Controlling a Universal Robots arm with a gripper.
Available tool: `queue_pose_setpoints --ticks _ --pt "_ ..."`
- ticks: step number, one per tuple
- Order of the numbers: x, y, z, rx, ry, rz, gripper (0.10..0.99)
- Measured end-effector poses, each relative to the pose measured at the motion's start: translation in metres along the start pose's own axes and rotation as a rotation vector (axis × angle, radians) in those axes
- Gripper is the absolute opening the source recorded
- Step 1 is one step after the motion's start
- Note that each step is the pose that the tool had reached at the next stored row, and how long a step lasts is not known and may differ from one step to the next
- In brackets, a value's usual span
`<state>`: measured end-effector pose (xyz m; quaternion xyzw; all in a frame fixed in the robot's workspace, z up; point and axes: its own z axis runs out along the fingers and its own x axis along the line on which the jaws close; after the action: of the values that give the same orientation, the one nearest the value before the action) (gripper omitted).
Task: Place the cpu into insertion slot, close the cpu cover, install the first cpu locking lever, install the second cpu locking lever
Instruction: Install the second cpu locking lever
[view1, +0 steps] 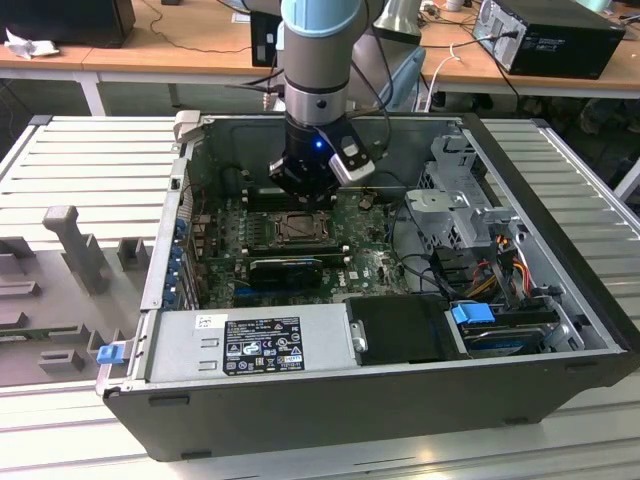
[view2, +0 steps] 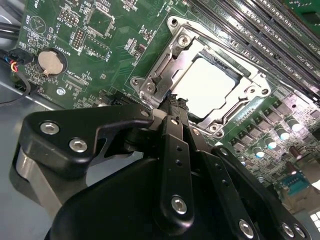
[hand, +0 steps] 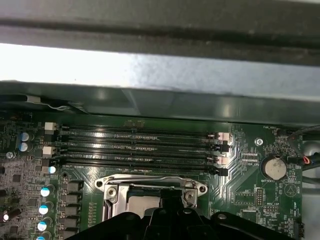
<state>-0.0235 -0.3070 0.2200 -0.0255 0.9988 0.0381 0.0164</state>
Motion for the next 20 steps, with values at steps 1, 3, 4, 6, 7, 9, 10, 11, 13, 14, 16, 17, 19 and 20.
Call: queue_pose_setpoints --ticks 1,3,4,6,7,9,10,11,13,14,16,17,19,20 --pt "0.0000 0.0000 -0.0006 0.000 0.0000 0.000 0.106" --pt "-0.0001 0.0000 -0.0021 0.000 0.0000 0.000 0.106" --pt "-0.0001 0.0001 -0.0033 0.000 0.0000 0.000 0.106" --pt "-0.0002 0.0001 -0.0058 0.000 0.0000 0.000 0.106" --pt "-0.0002 0.0001 -0.0069 0.000 0.0000 0.000 0.106" --pt "-0.0003 -0.0002 -0.0109 0.000 0.0000 0.000 0.106" --pt "-0.0004 -0.0005 -0.0112 0.000 -0.0001 0.000 0.106" --pt "-0.0003 -0.0008 -0.0114 0.000 -0.0001 0.000 0.106" --pt "-0.0003 -0.0019 -0.0115 0.000 0.0000 0.000 0.106" --pt "-0.0002 -0.0027 -0.0116 0.000 0.0000 0.000 0.106" --pt "-0.0001 -0.0050 -0.0118 0.000 0.0000 0.000 0.106" --pt "0.0000 -0.0063 -0.0119 0.000 0.0000 0.000 0.106" --pt "0.0001 -0.0090 -0.0121 0.000 0.0000 0.000 0.106" --pt "0.0002 -0.0109 -0.0122 0.000 0.0000 0.000 0.106"
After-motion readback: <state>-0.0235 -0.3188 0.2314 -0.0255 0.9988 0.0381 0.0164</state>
